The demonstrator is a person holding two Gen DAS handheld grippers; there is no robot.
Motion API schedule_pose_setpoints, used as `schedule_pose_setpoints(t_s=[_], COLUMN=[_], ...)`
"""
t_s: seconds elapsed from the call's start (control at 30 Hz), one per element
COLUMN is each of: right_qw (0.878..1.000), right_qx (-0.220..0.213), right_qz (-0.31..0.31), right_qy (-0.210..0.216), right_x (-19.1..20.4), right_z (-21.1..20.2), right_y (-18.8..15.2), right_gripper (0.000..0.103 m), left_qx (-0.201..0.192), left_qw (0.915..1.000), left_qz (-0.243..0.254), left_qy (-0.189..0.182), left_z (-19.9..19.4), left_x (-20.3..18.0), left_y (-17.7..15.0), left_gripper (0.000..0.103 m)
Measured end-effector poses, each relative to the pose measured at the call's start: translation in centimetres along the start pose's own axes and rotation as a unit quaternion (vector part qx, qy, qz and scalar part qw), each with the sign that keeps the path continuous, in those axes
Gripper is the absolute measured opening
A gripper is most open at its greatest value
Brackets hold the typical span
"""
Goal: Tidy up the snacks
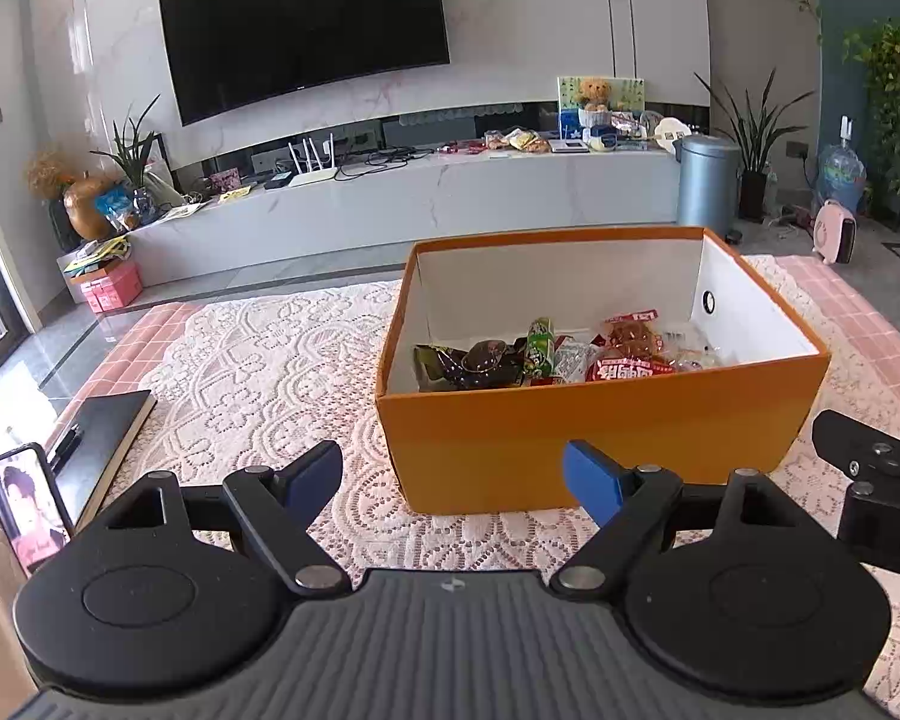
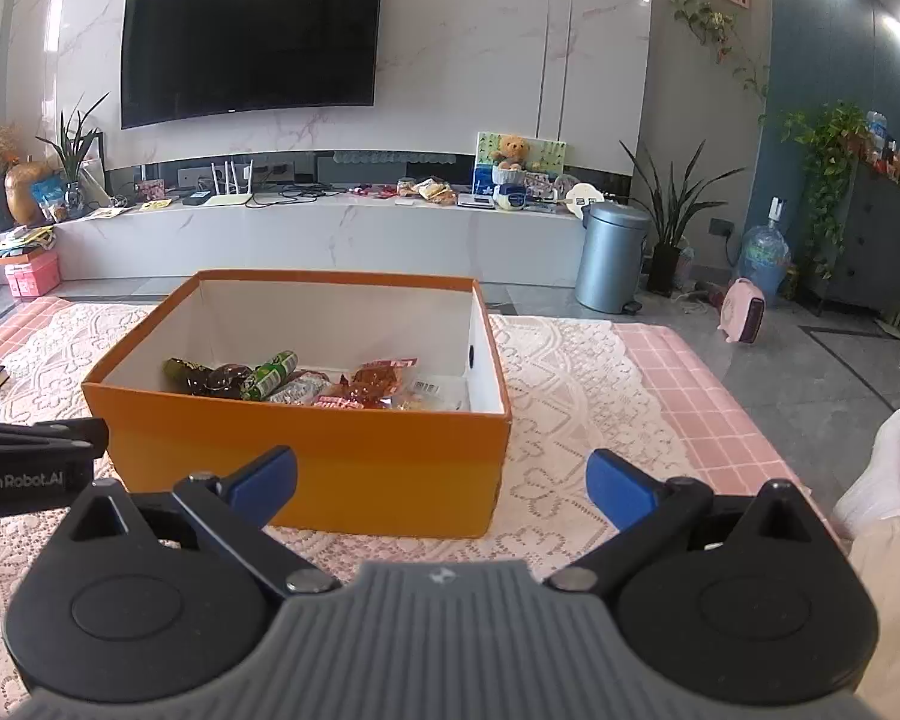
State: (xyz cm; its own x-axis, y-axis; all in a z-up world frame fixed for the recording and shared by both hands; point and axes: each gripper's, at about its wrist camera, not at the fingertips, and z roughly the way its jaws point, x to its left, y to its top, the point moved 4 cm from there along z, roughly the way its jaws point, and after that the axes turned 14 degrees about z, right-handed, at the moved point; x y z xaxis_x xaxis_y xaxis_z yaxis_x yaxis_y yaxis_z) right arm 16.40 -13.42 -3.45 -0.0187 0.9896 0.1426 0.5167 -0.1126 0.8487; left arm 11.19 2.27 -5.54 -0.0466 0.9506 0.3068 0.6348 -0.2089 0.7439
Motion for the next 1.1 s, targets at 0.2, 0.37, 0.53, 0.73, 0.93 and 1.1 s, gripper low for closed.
schedule_pose_setpoints(t_s=[0.2, 0.37, 0.53, 0.73, 0.93, 1.1], right_qw=[1.0, 1.0, 1.0, 1.0, 1.0, 1.0], right_qx=[0.002, 0.009, 0.018, 0.016, 0.008, 0.003], right_qz=[-0.01, -0.004, 0.003, 0.009, 0.009, 0.007], right_qy=[0.009, 0.011, 0.011, 0.014, 0.017, 0.019], right_x=[0.1, -0.2, -0.5, -0.5, -0.6, -0.5], right_z=[0.8, 1.2, 1.3, 1.0, 0.4, 0.1], right_y=[-0.2, -0.2, -0.3, 0.0, 0.3, 0.4], right_gripper=[0.1, 0.099, 0.099, 0.099, 0.099, 0.1], left_qx=[0.005, 0.01, 0.011, 0.01, 0.007, 0.004], left_qw=[0.9999, 0.9998, 0.9999, 0.9999, 0.9999, 0.9999], left_qz=[0.013, 0.014, 0.008, 0.006, 0.003, 0.0], left_qy=[0.001, -0.005, -0.008, -0.012, -0.011, -0.01], left_z=[0.6, 0.9, 0.7, 0.5, 0.1, -0.1], left_x=[-0.5, -0.4, -0.1, -0.1, 0.0, 0.2], left_y=[-0.1, -0.2, -0.1, 0.1, 0.4, 0.5], left_gripper=[0.098, 0.098, 0.098, 0.098, 0.098, 0.098])
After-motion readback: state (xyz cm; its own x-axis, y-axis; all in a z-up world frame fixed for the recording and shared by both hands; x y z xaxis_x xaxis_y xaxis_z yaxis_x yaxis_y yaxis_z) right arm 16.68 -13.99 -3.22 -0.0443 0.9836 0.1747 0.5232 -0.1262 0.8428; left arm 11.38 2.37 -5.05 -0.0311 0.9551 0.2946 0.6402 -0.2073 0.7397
